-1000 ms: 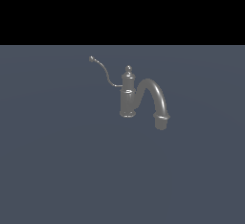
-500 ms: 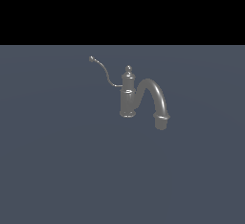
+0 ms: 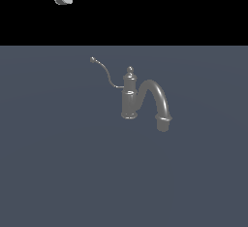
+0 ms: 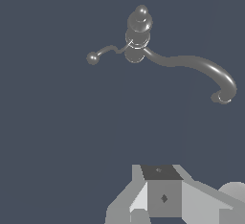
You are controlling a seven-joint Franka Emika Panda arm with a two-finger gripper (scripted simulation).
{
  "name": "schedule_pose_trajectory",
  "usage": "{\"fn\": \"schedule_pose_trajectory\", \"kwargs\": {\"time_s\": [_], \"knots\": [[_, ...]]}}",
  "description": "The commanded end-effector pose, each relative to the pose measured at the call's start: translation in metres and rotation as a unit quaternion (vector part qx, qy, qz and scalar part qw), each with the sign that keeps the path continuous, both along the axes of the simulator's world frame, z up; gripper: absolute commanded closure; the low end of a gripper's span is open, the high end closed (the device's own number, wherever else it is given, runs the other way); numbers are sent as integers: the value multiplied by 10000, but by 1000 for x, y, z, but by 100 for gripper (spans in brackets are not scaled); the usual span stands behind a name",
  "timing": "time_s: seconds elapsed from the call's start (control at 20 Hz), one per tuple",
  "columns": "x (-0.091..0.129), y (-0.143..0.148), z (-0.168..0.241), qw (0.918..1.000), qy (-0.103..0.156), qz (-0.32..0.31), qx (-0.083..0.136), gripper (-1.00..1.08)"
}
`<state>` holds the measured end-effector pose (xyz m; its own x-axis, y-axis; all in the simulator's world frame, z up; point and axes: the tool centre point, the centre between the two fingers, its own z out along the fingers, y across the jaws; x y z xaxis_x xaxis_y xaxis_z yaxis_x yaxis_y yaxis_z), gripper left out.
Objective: Turn on the faucet by rotating a designated handle.
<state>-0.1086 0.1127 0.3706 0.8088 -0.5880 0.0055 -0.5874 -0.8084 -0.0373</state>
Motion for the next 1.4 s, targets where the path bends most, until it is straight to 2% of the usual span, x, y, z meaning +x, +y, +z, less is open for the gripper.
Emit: {"fn": "schedule_pose_trajectory", "kwargs": {"time_s": [0.0,0.35,0.65,1.35], "knots": [[14,5,-10,9997,10,-261,2,108],[52,12,-37,9953,45,-963,-5,108],[85,14,-60,9876,74,-1566,-19,108],[160,0,-112,9564,142,-2915,-75,108]]}}
